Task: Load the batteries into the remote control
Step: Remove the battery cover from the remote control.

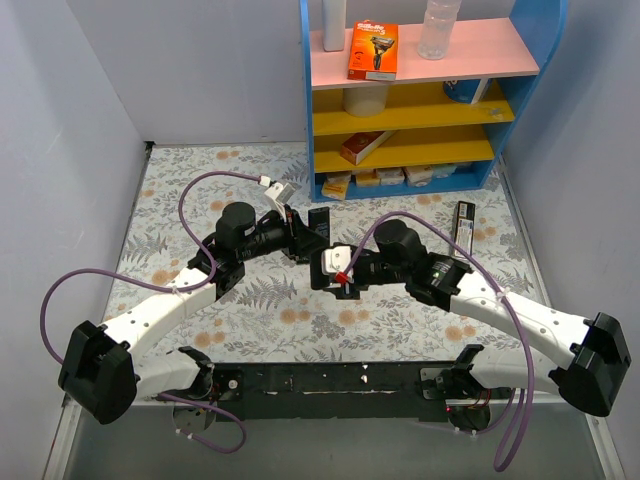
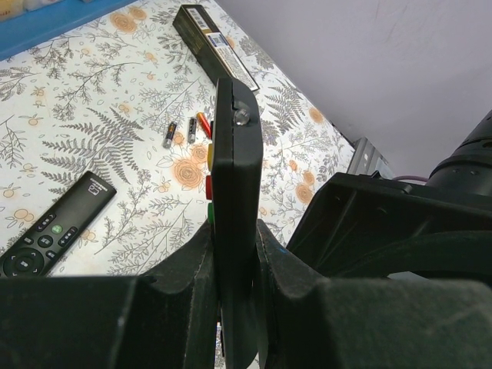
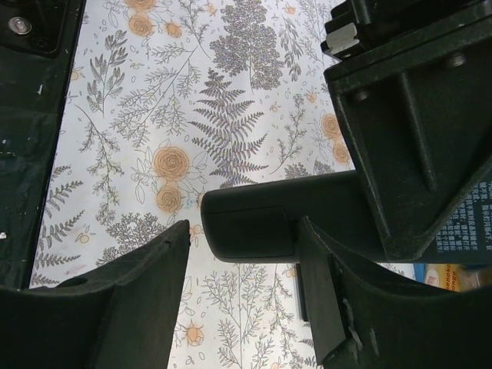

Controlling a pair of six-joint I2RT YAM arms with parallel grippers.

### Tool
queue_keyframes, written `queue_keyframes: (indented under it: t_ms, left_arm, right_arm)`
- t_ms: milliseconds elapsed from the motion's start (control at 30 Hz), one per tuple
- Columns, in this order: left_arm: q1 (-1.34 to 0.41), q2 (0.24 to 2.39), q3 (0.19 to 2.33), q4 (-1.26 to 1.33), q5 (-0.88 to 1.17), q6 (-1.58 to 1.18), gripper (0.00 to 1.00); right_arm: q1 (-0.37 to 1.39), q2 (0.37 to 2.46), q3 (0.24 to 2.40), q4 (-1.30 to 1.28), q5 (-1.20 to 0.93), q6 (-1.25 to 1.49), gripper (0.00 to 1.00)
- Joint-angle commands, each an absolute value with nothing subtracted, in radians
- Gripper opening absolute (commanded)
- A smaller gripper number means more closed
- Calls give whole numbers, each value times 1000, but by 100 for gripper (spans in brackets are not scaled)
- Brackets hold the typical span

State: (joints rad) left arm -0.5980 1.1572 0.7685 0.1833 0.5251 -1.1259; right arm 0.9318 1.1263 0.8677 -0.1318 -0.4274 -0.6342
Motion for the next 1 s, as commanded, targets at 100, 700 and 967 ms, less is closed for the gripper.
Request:
queue_keyframes:
  t_ms: [100,700,967]
  left_arm:
    - [-598,1140,818,221,563,-1143,0]
    - [-598,1178,746,353,525,-1092,0]
    - [-598,1219,634,500,494,-1046,0]
  right_arm:
    - [937,1154,871,-152,-387,-647,62]
    - [951,1255,772,-134,-327,-683,44]
    - [951,1313,701,-11,-308,-649,30]
